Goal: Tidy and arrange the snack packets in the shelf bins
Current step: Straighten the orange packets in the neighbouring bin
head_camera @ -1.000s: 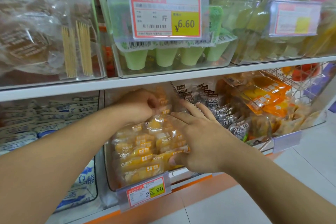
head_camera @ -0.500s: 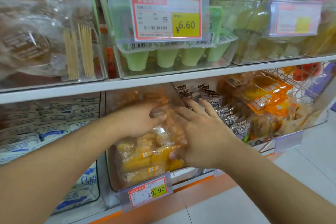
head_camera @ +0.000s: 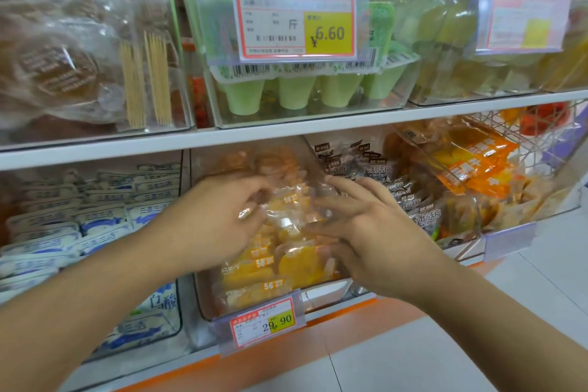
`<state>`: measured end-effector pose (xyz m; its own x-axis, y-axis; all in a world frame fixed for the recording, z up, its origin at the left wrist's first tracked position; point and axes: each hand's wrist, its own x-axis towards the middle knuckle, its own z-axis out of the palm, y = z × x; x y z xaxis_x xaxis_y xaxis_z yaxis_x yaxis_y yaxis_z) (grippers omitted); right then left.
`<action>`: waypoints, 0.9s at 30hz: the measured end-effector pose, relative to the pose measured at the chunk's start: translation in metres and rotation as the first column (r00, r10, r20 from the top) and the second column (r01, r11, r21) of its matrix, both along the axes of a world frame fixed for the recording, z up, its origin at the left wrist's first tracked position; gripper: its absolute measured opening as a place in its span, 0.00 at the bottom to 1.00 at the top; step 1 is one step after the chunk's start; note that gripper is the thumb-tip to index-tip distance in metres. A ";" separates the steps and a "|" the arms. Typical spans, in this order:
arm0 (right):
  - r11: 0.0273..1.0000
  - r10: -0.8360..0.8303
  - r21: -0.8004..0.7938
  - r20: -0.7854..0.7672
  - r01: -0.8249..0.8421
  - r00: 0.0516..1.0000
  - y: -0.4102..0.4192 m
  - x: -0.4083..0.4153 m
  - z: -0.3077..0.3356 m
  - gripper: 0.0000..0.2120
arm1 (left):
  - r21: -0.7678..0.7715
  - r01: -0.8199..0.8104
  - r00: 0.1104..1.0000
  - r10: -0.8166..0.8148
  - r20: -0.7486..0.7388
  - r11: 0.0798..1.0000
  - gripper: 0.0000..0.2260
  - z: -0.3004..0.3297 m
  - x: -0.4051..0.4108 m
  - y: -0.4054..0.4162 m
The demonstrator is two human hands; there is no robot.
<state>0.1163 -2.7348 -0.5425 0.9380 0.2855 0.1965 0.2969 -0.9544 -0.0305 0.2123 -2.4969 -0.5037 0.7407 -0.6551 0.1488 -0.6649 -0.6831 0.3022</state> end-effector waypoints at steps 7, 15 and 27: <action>1.000 0.014 -0.024 -0.084 -0.016 0.996 0.025 -0.012 0.013 0.29 | 0.169 -0.034 0.999 0.029 0.033 0.985 0.32 -0.018 -0.037 0.060; 0.992 0.000 0.126 -0.157 0.020 0.988 0.056 0.009 0.033 0.24 | 0.104 -0.107 0.994 0.104 0.029 0.989 0.38 -0.023 -0.042 0.072; 0.930 -0.046 0.335 -0.304 0.153 0.951 0.090 0.083 0.017 0.07 | -0.002 -0.069 0.992 0.068 -0.107 0.998 0.37 -0.033 -0.036 0.092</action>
<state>0.1994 -2.6448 -0.5252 0.9886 0.1500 -0.0145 0.1287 -0.8900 -0.4374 0.1763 -2.4045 -0.5367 0.7957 -0.6016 0.0701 -0.5803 -0.7241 0.3728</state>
